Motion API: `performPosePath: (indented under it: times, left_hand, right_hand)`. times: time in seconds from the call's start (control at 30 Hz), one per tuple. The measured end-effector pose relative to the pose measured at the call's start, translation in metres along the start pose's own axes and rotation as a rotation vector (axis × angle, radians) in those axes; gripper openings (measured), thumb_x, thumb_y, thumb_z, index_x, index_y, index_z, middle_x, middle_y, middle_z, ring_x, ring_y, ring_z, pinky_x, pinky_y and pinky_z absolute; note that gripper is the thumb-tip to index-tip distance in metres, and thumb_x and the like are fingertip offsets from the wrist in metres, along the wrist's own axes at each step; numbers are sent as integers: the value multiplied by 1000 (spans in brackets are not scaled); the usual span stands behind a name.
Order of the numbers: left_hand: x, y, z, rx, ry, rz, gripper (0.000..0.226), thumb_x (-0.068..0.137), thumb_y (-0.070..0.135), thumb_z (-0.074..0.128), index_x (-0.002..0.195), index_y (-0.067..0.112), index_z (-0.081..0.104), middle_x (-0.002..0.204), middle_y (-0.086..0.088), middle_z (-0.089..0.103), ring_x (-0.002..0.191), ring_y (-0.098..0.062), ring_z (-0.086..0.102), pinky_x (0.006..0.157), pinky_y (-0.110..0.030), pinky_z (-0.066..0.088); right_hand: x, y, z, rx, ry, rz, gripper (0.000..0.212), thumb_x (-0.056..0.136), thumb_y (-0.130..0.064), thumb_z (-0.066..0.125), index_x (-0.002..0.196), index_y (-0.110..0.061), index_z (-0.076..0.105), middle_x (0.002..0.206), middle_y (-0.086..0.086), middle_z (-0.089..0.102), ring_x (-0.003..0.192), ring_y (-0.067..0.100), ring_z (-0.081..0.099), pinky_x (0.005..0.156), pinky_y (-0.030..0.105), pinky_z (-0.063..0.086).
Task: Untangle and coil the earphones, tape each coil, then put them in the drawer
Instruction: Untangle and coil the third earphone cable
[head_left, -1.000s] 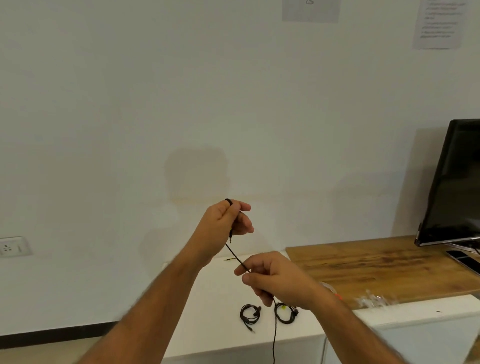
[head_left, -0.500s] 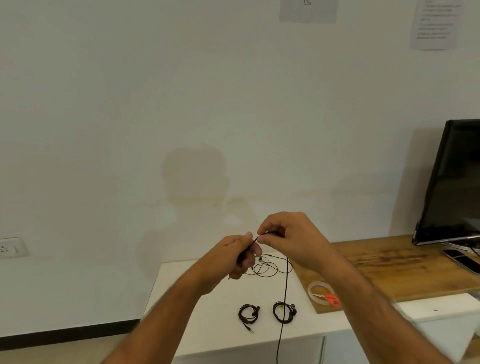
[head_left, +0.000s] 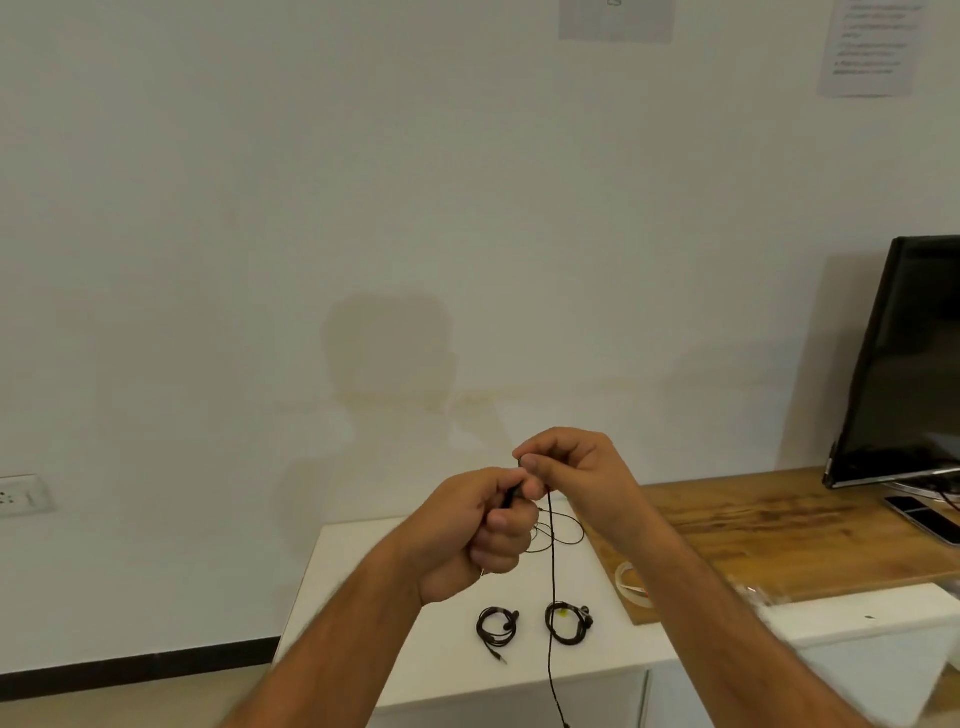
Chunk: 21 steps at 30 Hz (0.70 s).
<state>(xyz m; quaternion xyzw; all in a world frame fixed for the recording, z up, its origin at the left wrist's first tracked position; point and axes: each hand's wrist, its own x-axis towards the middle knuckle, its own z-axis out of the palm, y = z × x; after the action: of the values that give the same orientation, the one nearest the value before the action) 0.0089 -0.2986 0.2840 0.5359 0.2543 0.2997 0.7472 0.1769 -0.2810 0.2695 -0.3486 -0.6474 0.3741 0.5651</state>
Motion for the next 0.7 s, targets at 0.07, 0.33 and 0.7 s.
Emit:
performPosePath:
  times: [0.07, 0.33, 0.7]
  left_hand:
    - [2, 2, 3, -24, -13, 64, 28, 97, 20, 33, 76, 16, 52, 54, 5, 26, 44, -6, 13, 41, -19, 11]
    - [10, 11, -5, 19, 119, 279, 25, 103, 21, 36, 107, 5, 56, 65, 1, 50, 51, -12, 46, 48, -23, 42]
    - [13, 20, -31, 543, 389, 403, 30, 106, 16, 32, 108, 9, 60, 84, -6, 74, 80, -21, 72, 77, -30, 59]
  right_hand:
    - [-5, 5, 6, 68, -47, 34, 8, 80, -23, 69, 80, -22, 77, 74, 8, 70, 72, 27, 62, 66, 36, 53]
    - [-29, 21, 33, 88, -198, 205, 27, 97, -20, 56, 72, -22, 69, 71, 8, 64, 57, 22, 58, 61, 34, 49]
    - [-40, 7, 22, -295, -382, 339, 17, 96, -18, 58, 109, -20, 69, 66, -2, 61, 54, 13, 57, 58, 24, 49]
